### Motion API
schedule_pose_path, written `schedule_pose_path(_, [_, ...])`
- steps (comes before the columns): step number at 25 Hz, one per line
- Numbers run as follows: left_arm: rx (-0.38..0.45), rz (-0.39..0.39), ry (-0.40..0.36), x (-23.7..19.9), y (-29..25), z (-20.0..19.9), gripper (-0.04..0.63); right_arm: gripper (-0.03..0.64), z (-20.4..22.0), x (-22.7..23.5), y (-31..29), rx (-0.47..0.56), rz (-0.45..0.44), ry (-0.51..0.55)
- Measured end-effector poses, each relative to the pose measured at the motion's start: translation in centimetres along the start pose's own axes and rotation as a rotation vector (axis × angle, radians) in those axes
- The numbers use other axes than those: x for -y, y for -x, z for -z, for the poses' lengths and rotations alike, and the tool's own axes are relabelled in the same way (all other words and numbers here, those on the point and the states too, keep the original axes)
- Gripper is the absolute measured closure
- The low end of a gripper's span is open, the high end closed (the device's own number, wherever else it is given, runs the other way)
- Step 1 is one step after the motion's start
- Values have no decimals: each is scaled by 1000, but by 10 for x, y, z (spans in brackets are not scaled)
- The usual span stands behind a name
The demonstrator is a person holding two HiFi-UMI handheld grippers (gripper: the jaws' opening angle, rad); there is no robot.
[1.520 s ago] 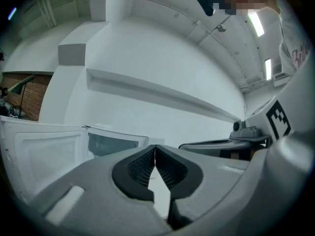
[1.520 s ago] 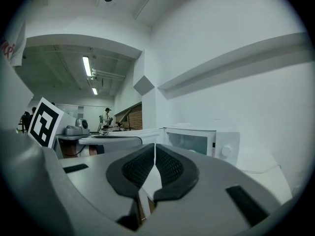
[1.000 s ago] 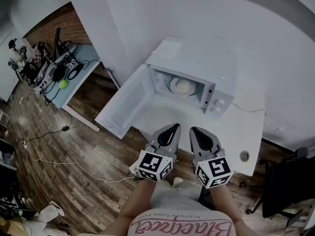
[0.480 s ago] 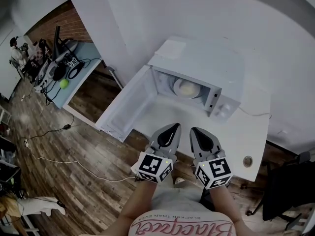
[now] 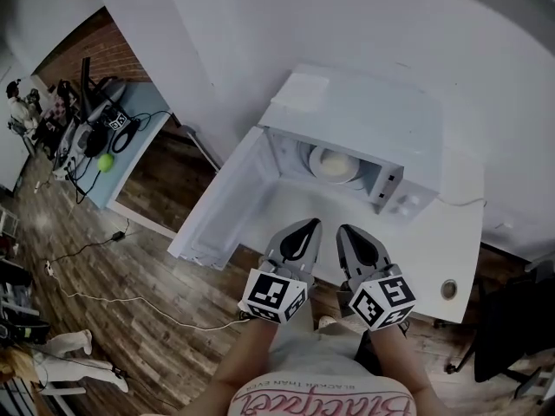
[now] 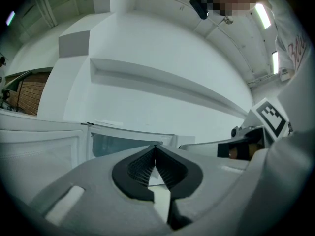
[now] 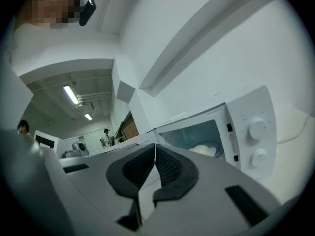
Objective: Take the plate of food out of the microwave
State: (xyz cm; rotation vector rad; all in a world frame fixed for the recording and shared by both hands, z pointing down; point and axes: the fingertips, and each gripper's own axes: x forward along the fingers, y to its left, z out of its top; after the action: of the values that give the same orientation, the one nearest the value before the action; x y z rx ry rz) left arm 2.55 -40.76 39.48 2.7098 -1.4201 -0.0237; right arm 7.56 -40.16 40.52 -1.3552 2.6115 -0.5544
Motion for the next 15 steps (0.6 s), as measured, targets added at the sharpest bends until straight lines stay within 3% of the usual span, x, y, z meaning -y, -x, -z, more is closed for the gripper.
schedule_pose_path(3, [-6,14,-1,-17,-9,-1,588,603,0,16,-16,14,44,-97])
schedule_pose_path(15, [-62,122,0,-65,-56,7,588,601,14,47,-76,16,137,-222])
